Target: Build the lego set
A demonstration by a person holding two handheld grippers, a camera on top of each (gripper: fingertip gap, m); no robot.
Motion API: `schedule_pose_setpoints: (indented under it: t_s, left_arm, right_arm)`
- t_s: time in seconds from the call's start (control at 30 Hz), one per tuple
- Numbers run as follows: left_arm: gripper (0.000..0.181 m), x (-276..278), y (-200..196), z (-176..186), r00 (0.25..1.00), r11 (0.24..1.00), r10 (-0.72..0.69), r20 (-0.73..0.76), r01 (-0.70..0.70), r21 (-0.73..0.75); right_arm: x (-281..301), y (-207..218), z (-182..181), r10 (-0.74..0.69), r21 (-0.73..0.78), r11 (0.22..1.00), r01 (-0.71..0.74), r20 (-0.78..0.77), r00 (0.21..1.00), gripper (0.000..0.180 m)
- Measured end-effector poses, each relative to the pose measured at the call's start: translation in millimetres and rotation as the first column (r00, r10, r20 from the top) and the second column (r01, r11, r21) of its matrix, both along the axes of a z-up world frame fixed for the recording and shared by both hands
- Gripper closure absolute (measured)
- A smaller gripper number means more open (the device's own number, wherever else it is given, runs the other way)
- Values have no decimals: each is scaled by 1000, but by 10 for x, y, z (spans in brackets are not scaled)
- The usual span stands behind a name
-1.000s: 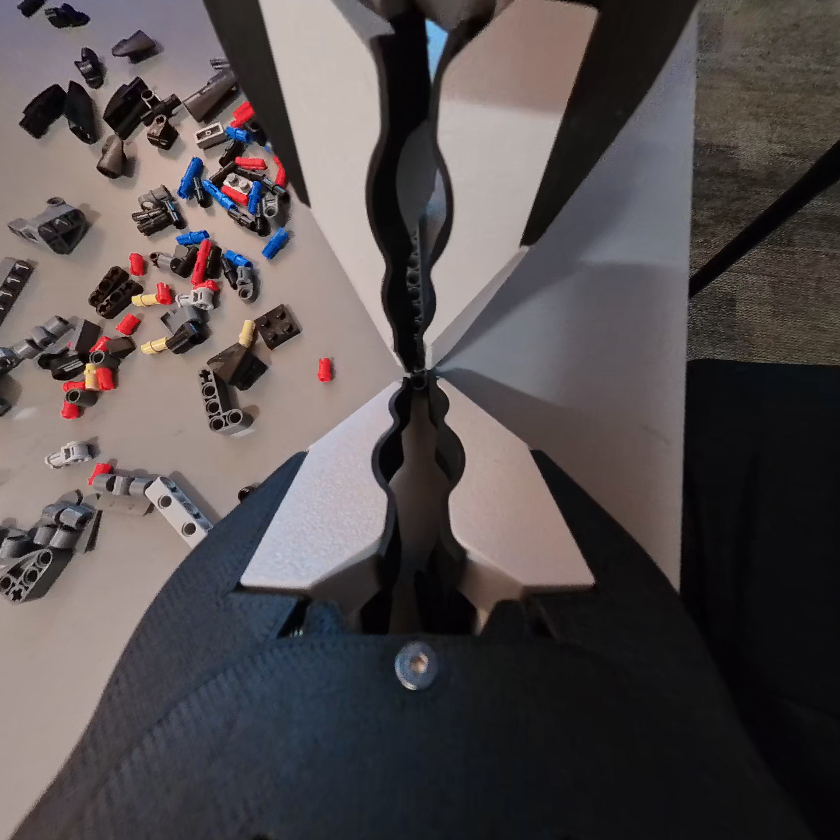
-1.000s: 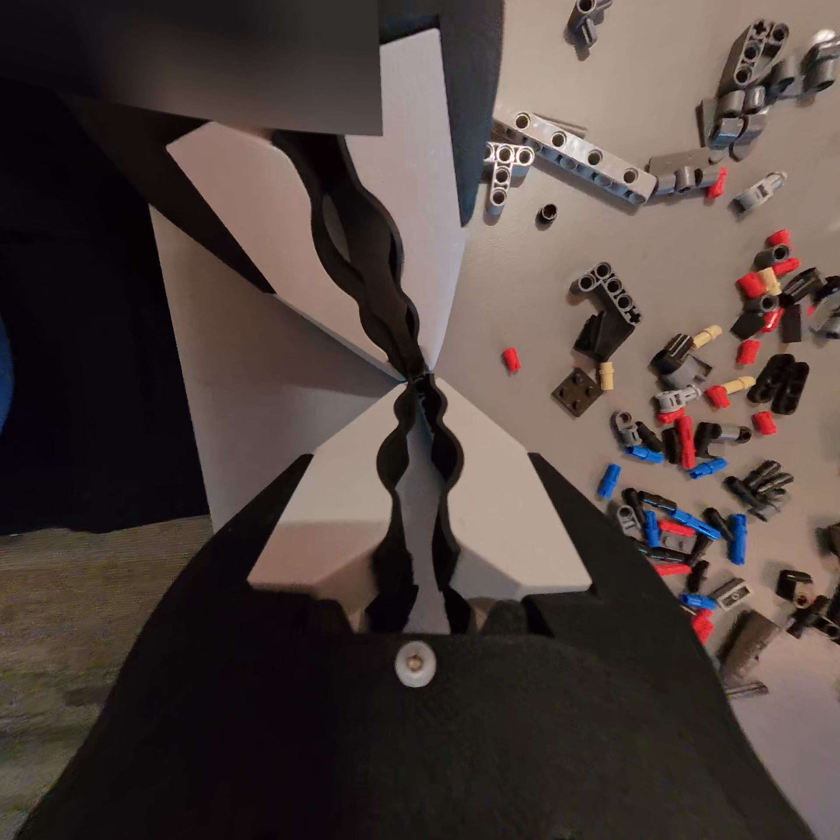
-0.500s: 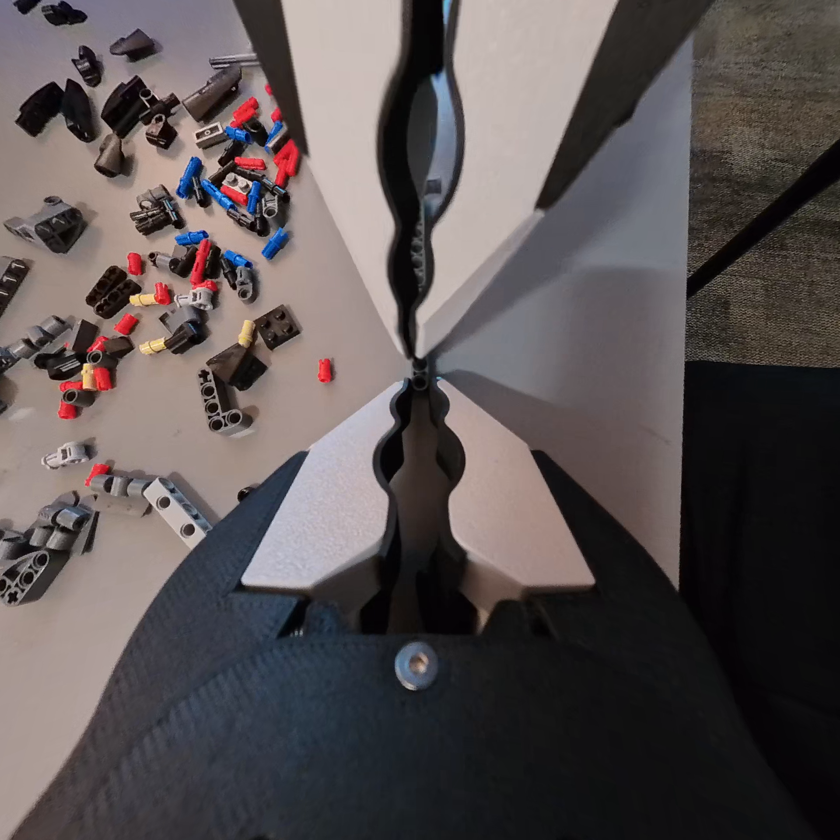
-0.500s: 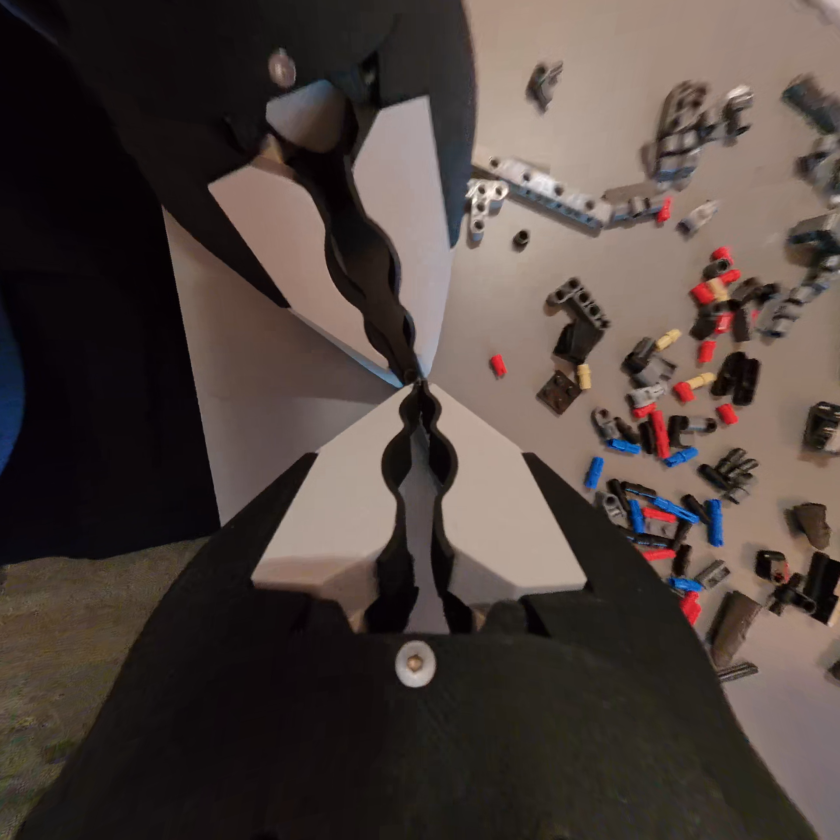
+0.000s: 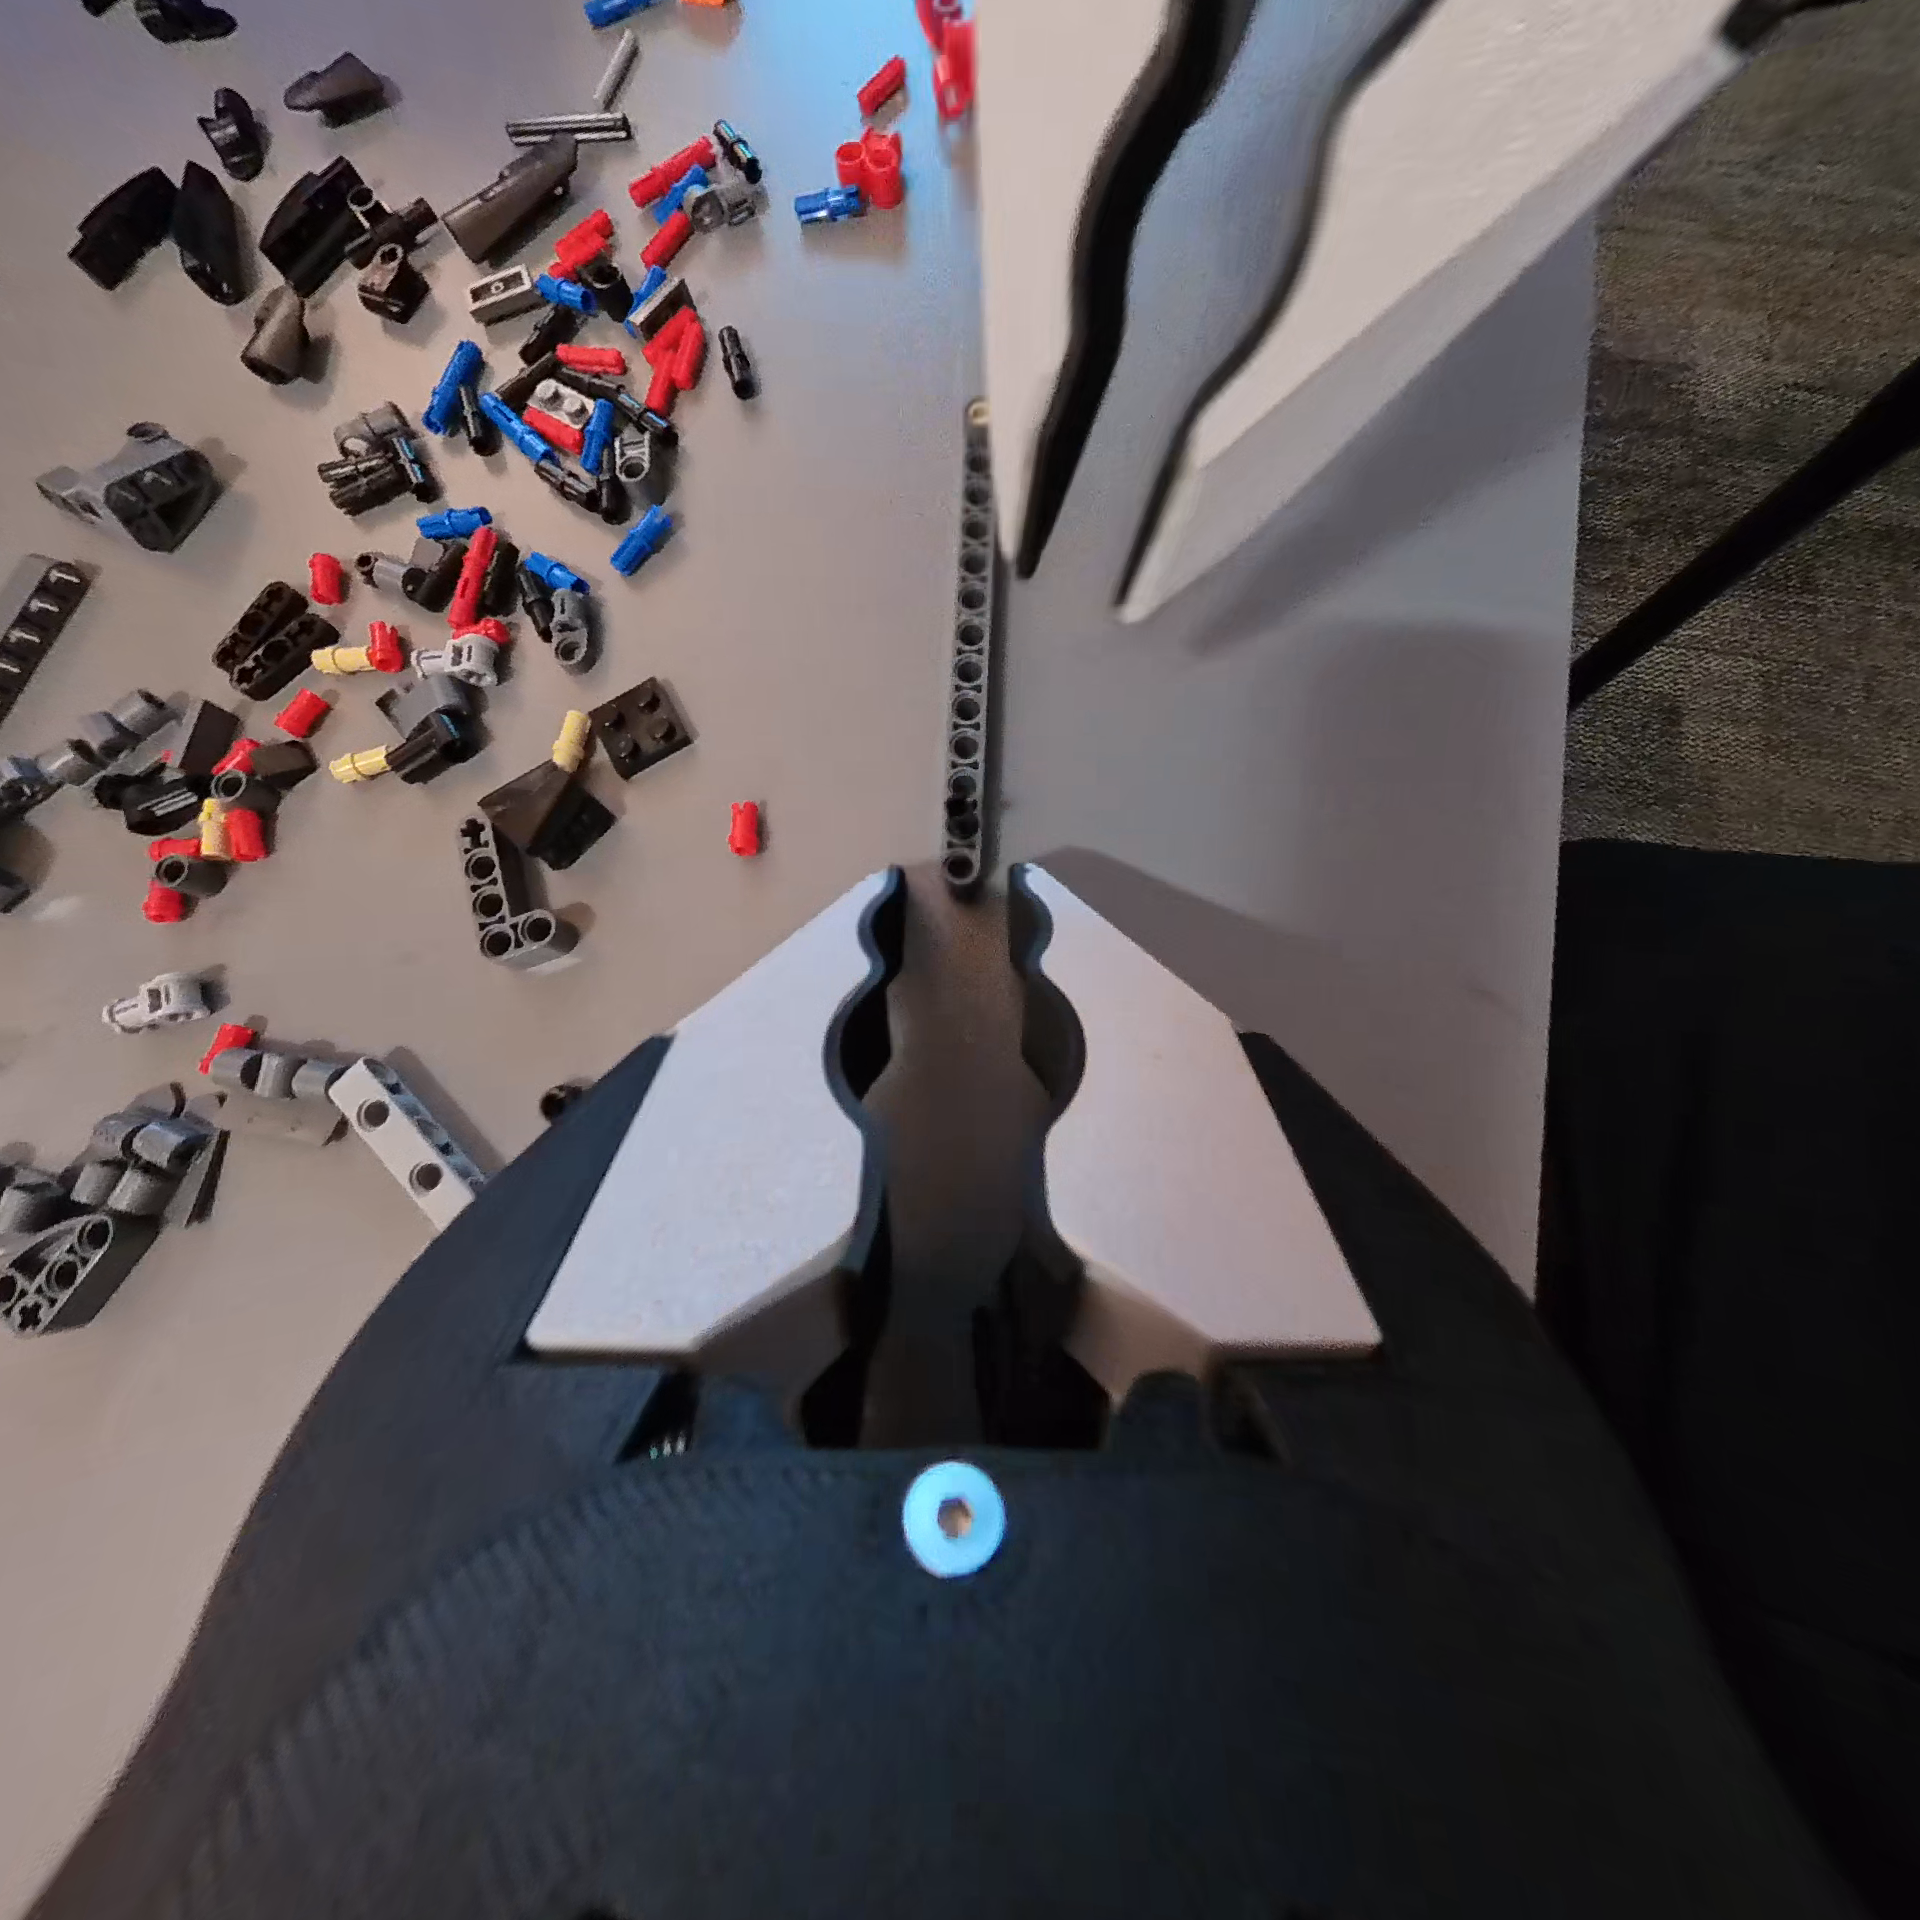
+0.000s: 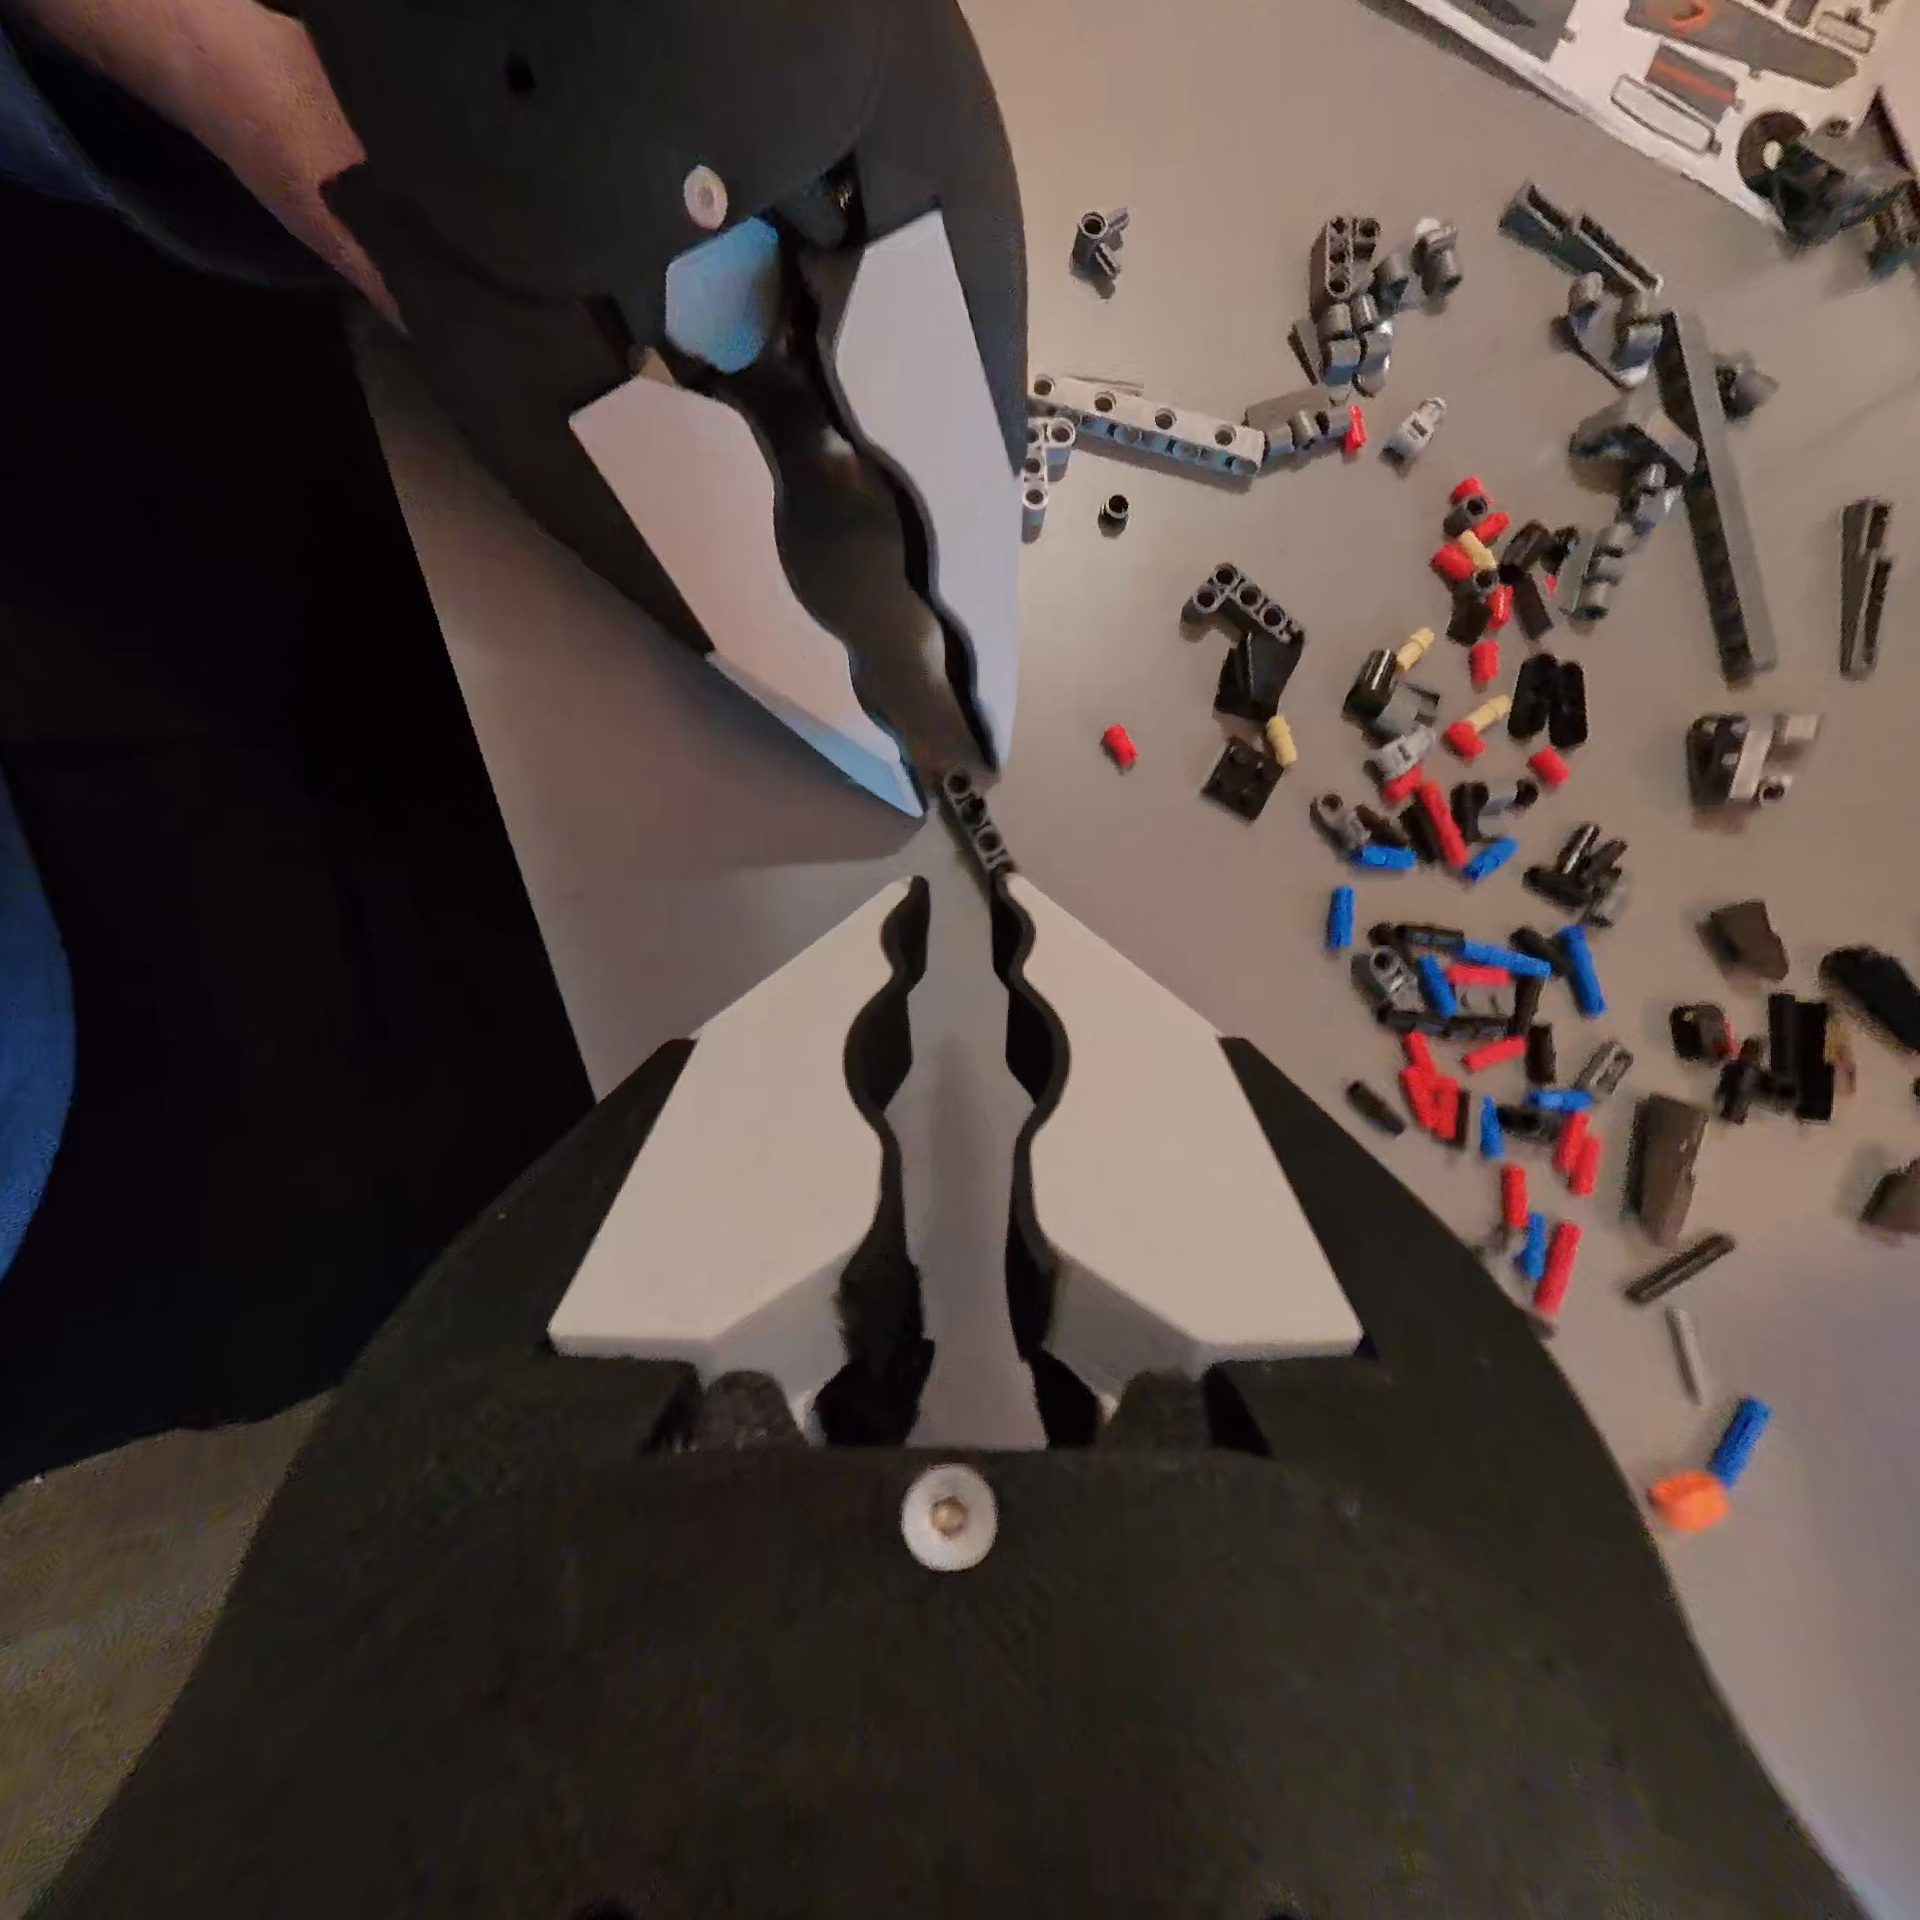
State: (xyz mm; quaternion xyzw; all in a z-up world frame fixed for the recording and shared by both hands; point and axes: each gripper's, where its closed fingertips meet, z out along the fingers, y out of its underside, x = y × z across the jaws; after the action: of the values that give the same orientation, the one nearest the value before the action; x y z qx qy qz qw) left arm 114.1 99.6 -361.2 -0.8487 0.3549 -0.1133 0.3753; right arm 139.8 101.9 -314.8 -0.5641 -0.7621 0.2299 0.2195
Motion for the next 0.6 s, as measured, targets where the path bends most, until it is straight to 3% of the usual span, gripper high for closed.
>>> schedule_pose_setpoints:
  t_s: [0.2, 0.6]
  left_arm:
    - [147, -119, -31, 81, 1000, 999, 29, 13, -29, 23]
    - [156, -26, -21, 25, 1000, 1000, 2, -31, -1, 9]
  right_arm:
    - [190, 5, 46, -117, -11, 993, 116, -79, 990, 156]
    - [294, 127, 35, -185, 46, 980, 193, -132, 974, 151]
